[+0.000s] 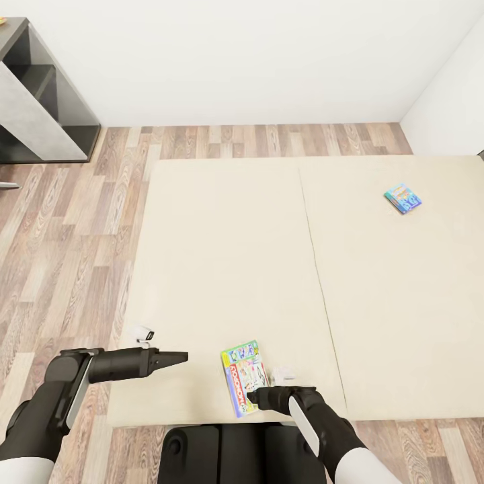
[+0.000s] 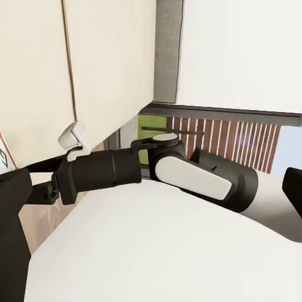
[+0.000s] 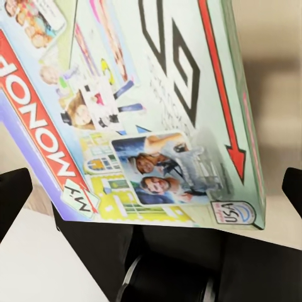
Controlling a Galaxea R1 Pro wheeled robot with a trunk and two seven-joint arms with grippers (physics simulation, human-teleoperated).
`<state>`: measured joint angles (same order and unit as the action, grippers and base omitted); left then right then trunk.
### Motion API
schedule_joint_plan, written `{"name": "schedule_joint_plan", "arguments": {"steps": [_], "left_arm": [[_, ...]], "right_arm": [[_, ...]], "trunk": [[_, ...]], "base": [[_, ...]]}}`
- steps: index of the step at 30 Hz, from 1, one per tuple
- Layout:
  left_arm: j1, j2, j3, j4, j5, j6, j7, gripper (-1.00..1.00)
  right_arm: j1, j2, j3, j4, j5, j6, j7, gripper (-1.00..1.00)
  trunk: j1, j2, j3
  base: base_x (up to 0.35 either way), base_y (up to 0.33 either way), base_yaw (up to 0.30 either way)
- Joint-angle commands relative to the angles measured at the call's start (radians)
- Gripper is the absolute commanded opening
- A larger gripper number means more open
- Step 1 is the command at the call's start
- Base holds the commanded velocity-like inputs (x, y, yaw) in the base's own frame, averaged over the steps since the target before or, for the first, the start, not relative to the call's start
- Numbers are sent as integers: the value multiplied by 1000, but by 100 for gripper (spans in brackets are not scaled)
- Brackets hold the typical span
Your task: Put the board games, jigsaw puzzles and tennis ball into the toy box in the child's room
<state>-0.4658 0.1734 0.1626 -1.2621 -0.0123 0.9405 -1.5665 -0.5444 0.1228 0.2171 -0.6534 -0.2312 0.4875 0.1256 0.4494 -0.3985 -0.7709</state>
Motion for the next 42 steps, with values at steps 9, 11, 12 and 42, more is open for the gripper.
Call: {"name": "schedule_joint_plan", "arguments": {"steps": [9,11,12,42], "left_arm": [[0,1,0,0,-1,11,-4,100],[0,1,0,0,-1,11,-4,100],[-1,1,0,0,-1,11,-4,100],[0,1,2,0,-1,11,-4,100]], "right_arm": [[0,0,1,-2,-3,5,0,100],[0,0,1,-2,-3,5,0,100],[0,0,1,-2,-4,5,0,100],[0,0,1,-3,-2,3,0,100]], "trunk": [[1,-1,-8],[1,-1,-10],[1,-1,-12],[1,-1,-19]], "base": [[0,0,0],[0,0,0],[0,0,0],[0,0,0]]}}
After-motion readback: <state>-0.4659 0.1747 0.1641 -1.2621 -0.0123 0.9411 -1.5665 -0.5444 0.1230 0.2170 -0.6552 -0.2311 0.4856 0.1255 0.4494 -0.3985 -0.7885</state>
